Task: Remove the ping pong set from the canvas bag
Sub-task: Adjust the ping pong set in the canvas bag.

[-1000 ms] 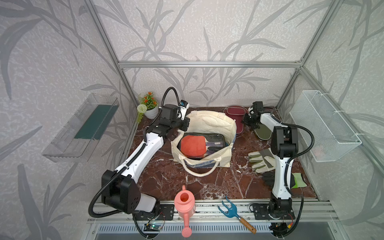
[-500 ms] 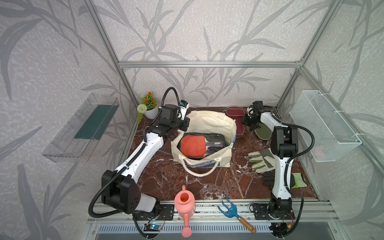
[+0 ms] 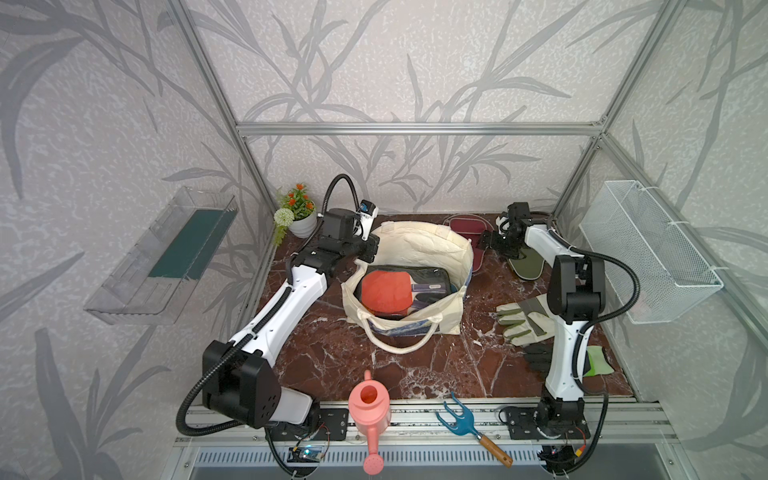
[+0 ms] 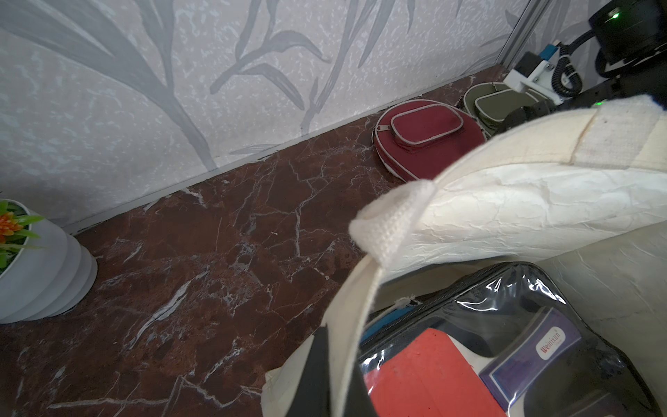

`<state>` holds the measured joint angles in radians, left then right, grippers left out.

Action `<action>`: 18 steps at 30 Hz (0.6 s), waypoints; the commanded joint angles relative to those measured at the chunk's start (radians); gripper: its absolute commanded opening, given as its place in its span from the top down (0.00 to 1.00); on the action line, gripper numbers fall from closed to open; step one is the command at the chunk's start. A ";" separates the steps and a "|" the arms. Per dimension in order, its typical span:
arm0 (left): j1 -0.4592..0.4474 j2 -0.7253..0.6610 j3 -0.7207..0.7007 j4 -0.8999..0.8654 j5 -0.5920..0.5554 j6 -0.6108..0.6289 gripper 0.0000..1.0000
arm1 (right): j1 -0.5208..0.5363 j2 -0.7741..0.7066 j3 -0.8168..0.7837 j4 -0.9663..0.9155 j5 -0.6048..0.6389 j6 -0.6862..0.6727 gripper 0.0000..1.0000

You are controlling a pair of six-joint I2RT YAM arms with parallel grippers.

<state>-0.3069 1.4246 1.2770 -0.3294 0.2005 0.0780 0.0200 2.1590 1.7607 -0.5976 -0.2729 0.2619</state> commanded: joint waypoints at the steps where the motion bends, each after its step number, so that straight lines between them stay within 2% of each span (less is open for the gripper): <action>1: 0.001 -0.030 0.070 -0.032 -0.028 0.023 1.00 | 0.006 -0.178 -0.053 -0.032 0.038 -0.027 0.01; 7: 0.000 -0.067 0.111 -0.062 0.002 0.031 1.00 | 0.059 -0.392 -0.188 -0.040 0.045 -0.062 0.01; 13: 0.000 -0.156 0.079 -0.040 0.013 0.030 1.00 | 0.236 -0.632 -0.278 -0.025 0.061 -0.142 0.01; 18: 0.002 -0.195 0.036 0.011 -0.041 0.009 1.00 | 0.380 -0.762 -0.214 -0.130 0.130 -0.189 0.01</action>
<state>-0.3069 1.2957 1.2968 -0.4580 0.1928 0.0860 0.3569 1.4727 1.4940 -0.6476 -0.1955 0.1272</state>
